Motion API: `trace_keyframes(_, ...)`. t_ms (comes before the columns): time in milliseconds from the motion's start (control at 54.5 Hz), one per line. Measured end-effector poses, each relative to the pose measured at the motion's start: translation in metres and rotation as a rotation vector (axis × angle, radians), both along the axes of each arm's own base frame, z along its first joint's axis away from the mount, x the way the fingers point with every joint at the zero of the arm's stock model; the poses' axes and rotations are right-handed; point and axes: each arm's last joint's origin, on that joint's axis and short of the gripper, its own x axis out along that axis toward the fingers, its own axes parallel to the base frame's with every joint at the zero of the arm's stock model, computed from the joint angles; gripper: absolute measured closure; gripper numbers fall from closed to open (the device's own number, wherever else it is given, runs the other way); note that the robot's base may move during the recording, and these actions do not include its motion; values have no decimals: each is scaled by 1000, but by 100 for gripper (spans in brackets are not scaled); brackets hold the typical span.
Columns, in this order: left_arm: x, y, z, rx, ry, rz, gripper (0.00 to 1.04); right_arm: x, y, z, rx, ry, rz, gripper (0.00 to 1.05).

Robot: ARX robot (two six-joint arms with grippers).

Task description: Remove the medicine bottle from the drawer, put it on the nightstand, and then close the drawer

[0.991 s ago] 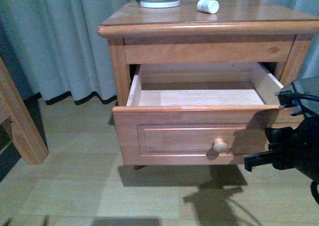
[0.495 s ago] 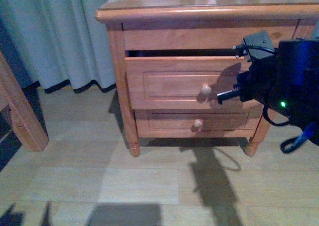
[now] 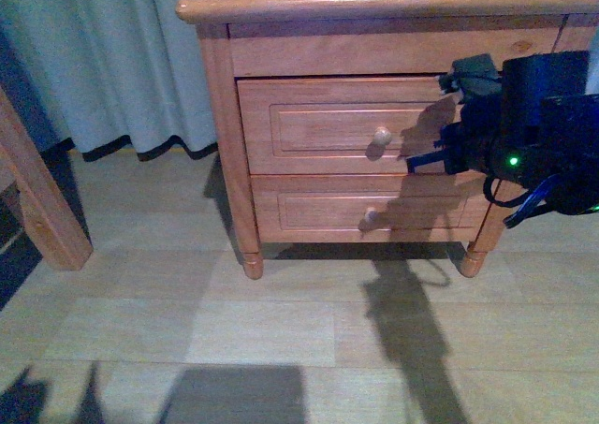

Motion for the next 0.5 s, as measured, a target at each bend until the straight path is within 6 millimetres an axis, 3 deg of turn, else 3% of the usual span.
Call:
trace_keyframes(110,0,0,0,0,0,0,6,-21,-2,34,138,-14,0,101)
trace_keyframes(239,0,0,0,0,0,0,6,-56,-5,89,281,-51,23,101)
trace_keyframes(367,0,0,0,0,0,0,6,-119,-20,166,368,-166,55,101)
trace_keyframes(440,0,0,0,0,0,0,6,-153,-26,196,370,-235,76,101)
trace_keyframes(495,0,0,0,0,0,0,6,-181,-30,214,370,-281,81,92)
